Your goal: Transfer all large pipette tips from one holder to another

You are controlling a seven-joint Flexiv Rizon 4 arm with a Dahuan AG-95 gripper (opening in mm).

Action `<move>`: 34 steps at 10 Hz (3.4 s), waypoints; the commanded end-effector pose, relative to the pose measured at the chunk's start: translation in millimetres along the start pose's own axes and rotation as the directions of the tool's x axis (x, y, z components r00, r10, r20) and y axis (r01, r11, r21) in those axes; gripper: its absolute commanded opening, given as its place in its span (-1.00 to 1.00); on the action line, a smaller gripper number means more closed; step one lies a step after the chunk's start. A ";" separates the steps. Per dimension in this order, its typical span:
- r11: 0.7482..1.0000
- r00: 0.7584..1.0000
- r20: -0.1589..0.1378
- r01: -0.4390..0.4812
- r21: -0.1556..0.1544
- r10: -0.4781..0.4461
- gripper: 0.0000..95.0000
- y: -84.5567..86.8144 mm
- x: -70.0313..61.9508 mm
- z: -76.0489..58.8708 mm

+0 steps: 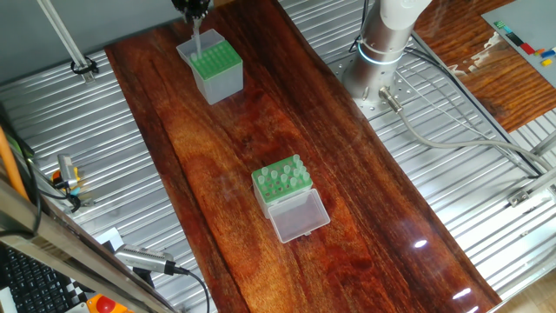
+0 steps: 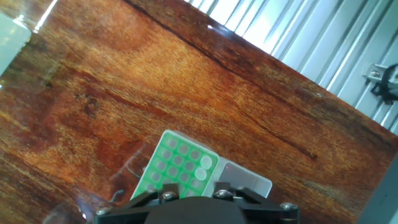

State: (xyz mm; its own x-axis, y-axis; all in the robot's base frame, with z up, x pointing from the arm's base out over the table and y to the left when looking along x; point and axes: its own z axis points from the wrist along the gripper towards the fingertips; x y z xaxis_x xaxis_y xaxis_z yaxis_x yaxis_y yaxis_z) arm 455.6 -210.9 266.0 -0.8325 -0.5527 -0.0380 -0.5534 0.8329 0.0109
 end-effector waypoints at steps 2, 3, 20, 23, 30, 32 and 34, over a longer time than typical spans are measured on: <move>1.000 1.000 0.000 0.011 0.001 -0.011 0.20 0.2 -4.6 -7.5; 1.000 1.000 -0.001 0.010 0.001 -0.010 -0.20 0.4 -6.6 -11.5; 0.998 0.998 -0.015 -0.065 -0.024 0.064 -0.20 96.1 -75.0 -6.0; 0.978 0.978 -0.022 -0.207 0.003 0.208 -0.20 168.7 -124.0 9.2; 0.997 0.997 -0.011 -0.080 -0.017 0.080 -0.60 176.0 -127.3 11.2; 0.992 0.993 0.003 -0.114 -0.055 0.114 -0.60 191.9 -144.6 13.6; 0.976 0.977 -0.013 -0.214 -0.038 0.213 -0.20 239.9 -182.5 19.6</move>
State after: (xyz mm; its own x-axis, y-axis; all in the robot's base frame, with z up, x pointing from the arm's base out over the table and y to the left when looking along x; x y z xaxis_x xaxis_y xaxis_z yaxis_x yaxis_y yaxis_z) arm 475.0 71.1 257.5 -0.8776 -0.4778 -0.0405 -0.4795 0.8737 0.0821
